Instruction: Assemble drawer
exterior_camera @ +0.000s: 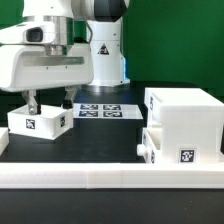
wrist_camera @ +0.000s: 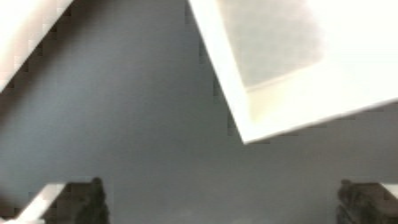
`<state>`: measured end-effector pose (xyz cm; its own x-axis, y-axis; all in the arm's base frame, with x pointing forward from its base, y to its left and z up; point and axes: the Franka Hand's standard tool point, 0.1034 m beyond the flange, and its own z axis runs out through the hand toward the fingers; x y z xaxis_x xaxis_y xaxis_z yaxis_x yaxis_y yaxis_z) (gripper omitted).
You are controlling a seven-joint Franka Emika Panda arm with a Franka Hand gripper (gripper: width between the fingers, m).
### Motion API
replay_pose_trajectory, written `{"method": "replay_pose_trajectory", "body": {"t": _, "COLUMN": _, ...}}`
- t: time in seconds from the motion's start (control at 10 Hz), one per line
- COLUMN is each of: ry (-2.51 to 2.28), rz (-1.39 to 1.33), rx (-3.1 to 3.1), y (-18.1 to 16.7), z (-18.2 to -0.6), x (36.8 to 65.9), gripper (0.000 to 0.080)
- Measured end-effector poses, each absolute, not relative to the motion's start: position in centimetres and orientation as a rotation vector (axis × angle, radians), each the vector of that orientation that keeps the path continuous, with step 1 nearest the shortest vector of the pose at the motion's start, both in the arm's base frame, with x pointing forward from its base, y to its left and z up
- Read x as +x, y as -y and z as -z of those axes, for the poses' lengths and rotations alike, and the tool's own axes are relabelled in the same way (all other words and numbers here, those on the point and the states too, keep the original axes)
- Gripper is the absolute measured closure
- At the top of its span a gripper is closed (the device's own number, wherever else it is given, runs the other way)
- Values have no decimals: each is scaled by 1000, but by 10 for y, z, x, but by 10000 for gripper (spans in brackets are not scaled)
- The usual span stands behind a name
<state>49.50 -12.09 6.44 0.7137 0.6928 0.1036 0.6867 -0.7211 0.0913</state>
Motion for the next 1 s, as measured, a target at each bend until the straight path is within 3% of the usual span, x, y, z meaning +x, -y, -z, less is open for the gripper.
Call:
{"method": "replay_pose_trajectory", "body": {"t": 0.4, "ry": -825, "rz": -213, "rx": 2996, "y": 121, "z": -62, "x": 494, "gripper": 150}}
{"method": "replay_pose_trajectory", "body": {"t": 1.0, "ry": 116, "rz": -104, "rx": 3202, "y": 115, "z": -57, "x": 479, "gripper": 150}}
